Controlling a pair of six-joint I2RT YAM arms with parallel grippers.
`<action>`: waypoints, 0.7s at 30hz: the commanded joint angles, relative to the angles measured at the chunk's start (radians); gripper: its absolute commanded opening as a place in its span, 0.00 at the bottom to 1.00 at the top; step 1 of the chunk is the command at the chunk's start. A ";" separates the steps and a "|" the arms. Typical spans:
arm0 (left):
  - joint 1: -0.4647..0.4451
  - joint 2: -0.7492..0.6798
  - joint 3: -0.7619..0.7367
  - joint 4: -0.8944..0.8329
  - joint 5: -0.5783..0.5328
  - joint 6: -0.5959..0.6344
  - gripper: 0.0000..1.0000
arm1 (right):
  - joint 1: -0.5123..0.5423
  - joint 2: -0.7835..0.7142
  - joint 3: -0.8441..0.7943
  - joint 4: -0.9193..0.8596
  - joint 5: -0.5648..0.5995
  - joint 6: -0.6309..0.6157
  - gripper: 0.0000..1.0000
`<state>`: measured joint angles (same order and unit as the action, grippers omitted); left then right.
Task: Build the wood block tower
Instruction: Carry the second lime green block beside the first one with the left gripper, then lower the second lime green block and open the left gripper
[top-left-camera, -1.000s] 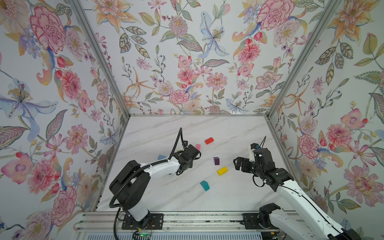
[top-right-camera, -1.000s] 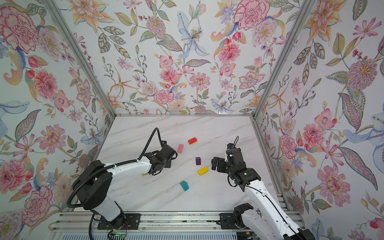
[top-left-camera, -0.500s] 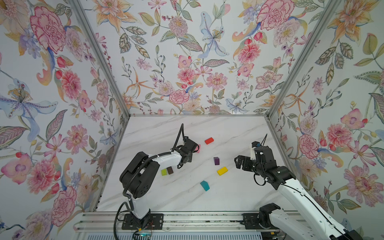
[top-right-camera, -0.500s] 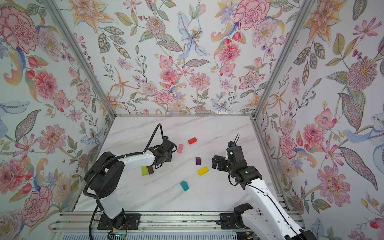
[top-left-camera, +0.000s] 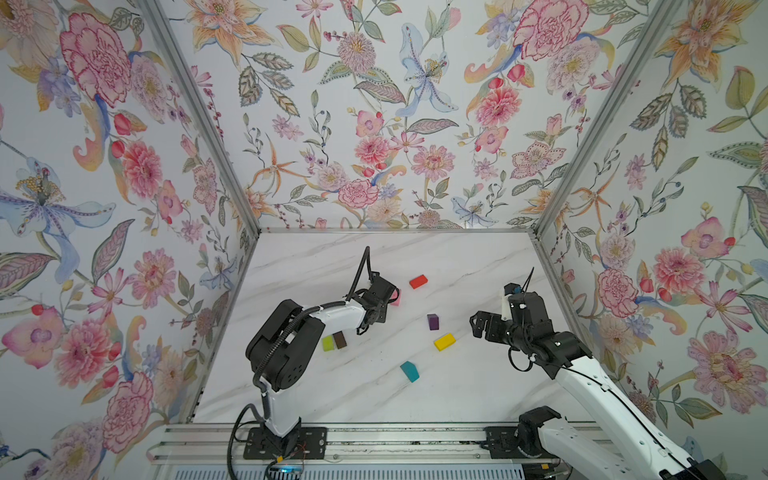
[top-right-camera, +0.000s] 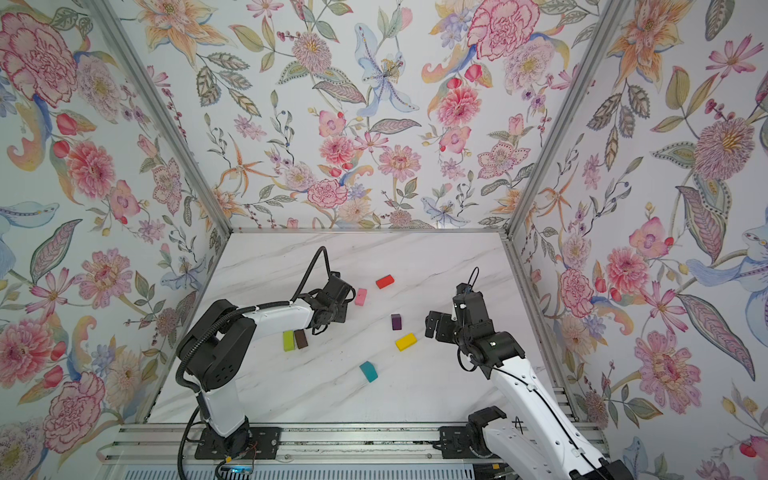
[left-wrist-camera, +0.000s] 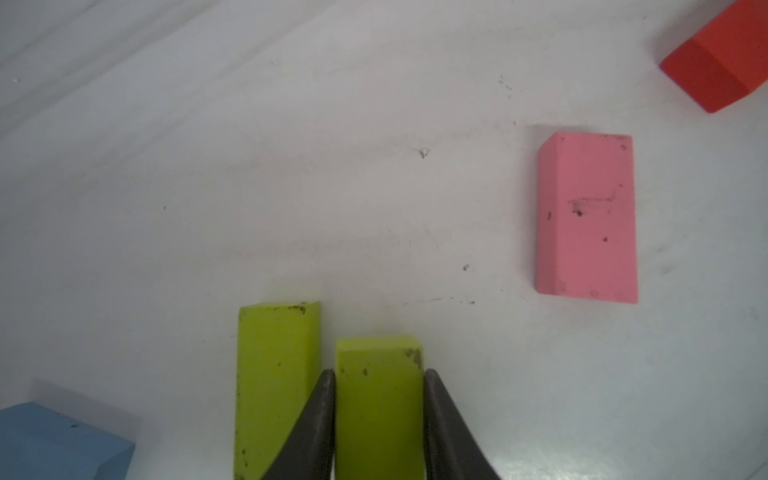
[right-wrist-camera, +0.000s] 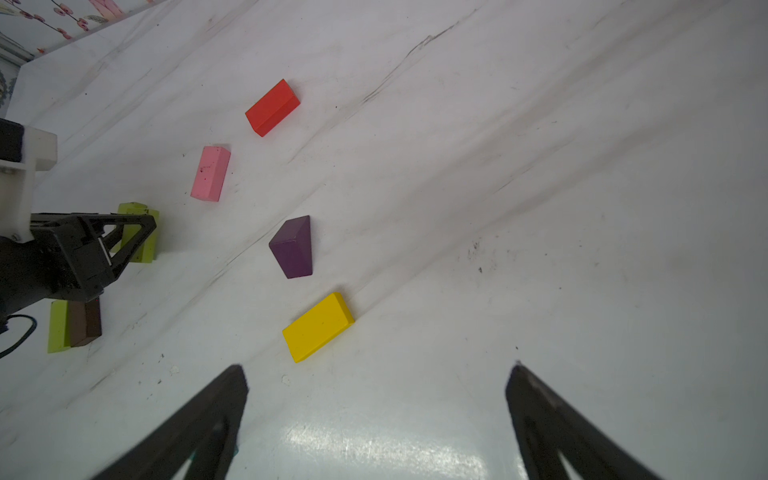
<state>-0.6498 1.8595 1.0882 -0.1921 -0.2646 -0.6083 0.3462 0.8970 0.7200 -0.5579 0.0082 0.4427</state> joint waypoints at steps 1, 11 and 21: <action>0.013 0.018 0.028 0.007 0.011 0.019 0.30 | -0.001 0.001 0.029 -0.018 0.012 0.012 0.99; 0.012 -0.011 0.039 0.011 0.044 0.019 0.50 | -0.001 -0.008 0.029 -0.019 -0.006 0.012 0.99; 0.010 -0.192 -0.003 -0.049 -0.031 0.049 0.78 | 0.003 -0.034 0.020 -0.027 0.004 0.021 0.99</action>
<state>-0.6464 1.7470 1.0977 -0.2031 -0.2451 -0.5850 0.3462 0.8783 0.7200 -0.5640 0.0078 0.4507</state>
